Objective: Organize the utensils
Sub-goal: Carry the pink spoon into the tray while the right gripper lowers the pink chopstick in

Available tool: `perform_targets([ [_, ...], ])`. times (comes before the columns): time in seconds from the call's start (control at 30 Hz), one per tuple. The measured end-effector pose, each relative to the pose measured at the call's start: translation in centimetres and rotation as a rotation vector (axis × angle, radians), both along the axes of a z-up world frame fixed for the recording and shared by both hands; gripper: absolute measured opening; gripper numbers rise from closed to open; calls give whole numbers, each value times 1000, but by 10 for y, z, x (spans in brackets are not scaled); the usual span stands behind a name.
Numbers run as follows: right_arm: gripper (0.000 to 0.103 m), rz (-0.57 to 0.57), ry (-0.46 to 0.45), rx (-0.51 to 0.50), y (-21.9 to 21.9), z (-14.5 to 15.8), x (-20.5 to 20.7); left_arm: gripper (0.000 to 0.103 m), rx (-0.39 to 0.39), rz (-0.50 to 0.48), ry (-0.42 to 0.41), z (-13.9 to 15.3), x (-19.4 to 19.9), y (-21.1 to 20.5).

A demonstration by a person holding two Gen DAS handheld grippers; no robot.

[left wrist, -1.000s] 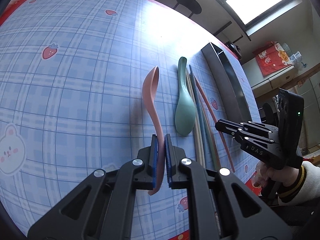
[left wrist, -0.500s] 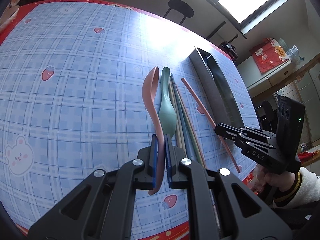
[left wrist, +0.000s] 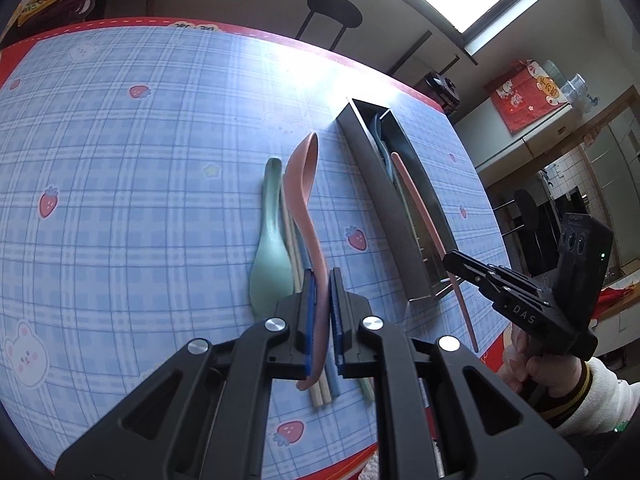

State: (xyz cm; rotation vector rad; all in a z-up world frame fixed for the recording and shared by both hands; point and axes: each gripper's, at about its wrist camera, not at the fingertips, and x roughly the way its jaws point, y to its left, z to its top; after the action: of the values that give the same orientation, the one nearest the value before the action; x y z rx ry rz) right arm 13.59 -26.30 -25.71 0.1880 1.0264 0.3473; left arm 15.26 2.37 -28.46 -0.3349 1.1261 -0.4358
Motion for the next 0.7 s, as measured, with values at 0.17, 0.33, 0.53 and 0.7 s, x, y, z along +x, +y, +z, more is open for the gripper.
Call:
perform_targets([
  [0.17, 6, -89, 8, 2, -23, -3, 11, 11, -16, -69, -7, 6, 33, -37],
  [0.33, 6, -156, 37, -2, -40, -8, 31, 11, -41, -113, 20, 3, 77, -78],
  [0.53, 6, -205, 78, -27, -45, -15, 49, 11, -70, -130, 73, -8, 126, -127],
  [0.7, 6, -207, 102, -50, -40, -22, 63, 11, -70, -113, 107, -20, 153, -154],
])
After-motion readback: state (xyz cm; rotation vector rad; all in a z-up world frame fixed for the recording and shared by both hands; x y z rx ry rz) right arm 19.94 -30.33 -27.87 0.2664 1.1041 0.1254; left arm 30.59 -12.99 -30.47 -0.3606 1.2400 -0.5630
